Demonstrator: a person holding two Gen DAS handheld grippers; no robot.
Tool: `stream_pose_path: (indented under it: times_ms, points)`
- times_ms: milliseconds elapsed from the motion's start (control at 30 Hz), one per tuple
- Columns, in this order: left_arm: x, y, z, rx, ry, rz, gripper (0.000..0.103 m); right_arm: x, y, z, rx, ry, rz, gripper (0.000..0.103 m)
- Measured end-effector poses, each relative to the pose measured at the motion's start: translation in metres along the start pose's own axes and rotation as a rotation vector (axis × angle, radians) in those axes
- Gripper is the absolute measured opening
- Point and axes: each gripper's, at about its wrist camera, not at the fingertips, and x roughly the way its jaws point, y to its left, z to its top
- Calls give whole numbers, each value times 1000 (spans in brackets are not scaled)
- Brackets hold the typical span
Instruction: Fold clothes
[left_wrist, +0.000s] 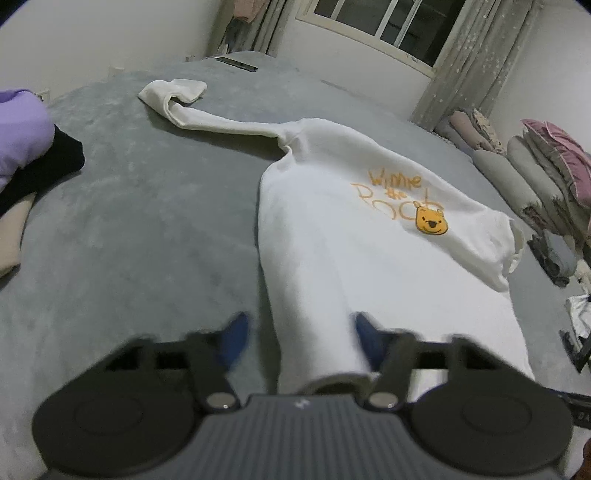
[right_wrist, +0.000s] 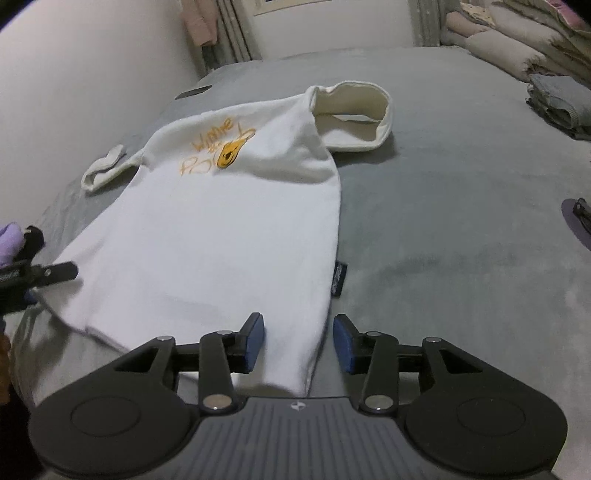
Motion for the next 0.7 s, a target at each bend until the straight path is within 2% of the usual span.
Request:
stream_pose_path:
  times_ms: [33, 100, 133, 333, 467, 600, 667, 700]
  points:
    - [0, 0, 0, -8, 5, -14, 14, 2, -2, -2, 2, -3, 5, 41]
    - [0, 1, 1, -24, 15, -42, 9, 2, -4, -2, 4, -6, 7, 24]
    - [-2, 1, 2, -31, 15, -55, 9, 0, -5, -2, 0, -10, 19, 7]
    - [-47, -2, 20, -70, -40, -166, 9, -38, -3, 0, -10, -103, 86, 6]
    - [-70, -2, 22, -46, -65, -167, 9, -77, 7, 1, -86, -166, 154, 6]
    - [-67, 3, 33, -32, -64, -141, 18, -71, 7, 3, -93, -156, 160, 7]
    - [-64, 6, 40, -27, -64, -129, 24, -63, 5, 5, -84, -146, 155, 11]
    - [-62, 7, 43, -25, -64, -123, 34, -59, 4, 6, -80, -142, 153, 12]
